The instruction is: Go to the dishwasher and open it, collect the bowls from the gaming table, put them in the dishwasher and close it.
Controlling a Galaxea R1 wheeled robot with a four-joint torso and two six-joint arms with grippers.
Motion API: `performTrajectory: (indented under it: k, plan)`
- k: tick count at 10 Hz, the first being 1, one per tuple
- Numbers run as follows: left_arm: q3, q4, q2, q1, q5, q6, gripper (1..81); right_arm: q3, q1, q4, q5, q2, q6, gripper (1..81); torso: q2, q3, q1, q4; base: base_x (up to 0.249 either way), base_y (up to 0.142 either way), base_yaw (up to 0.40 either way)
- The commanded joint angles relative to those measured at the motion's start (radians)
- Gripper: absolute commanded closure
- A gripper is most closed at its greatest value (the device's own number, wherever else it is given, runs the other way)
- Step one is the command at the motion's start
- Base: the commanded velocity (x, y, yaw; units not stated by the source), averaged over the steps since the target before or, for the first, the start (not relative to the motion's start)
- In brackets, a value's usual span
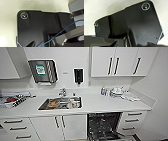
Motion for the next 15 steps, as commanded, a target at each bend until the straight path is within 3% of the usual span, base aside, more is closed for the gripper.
performTrajectory:
  k: [1,2,3,8,9,10,14,15]
  plan:
    - [-0.035,0.012,0.019,-0.037,0.036,0.001,1.0,0.003,0.042,-0.009,-0.050,-0.006,-0.003,1.0,0.094,0.000,-0.061,0.000,0.000,0.000,0.000]
    - [-0.035,0.012,0.021,-0.037,0.036,0.001,1.0,0.003,0.040,-0.009,-0.050,-0.006,-0.003,1.0,0.129,0.000,-0.084,0.000,0.000,0.000,0.000]
    - [-0.035,0.012,0.021,-0.037,0.036,0.001,1.0,0.003,0.039,-0.009,-0.050,-0.006,-0.003,1.0,0.165,0.053,-0.106,0.000,0.000,0.000,0.000]
    - [-0.035,0.012,0.020,-0.036,0.036,0.001,1.0,0.003,0.040,-0.008,-0.050,-0.006,-0.003,1.0,0.324,0.185,-0.210,0.000,0.000,0.000,0.000]
    - [-0.035,0.012,0.021,-0.037,0.036,0.001,1.0,0.003,0.040,-0.009,-0.050,-0.006,-0.003,1.0,0.356,0.125,-0.231,0.000,0.000,0.000,0.000]
    - [-0.035,0.012,0.019,-0.037,0.036,0.001,1.0,0.003,0.040,-0.009,-0.050,-0.006,-0.003,1.0,0.383,0.149,-0.249,0.000,0.000,0.000,0.000]
    - [-0.035,0.012,0.019,-0.036,0.036,0.001,1.0,0.003,0.045,-0.009,-0.050,-0.003,-0.003,1.0,0.504,0.167,-0.328,0.000,0.000,0.000,0.000]
    - [-0.035,0.012,0.019,-0.034,0.036,0.001,1.0,0.003,0.043,-0.011,-0.050,-0.003,-0.003,1.0,0.442,0.167,-0.288,0.000,0.000,0.000,0.000]
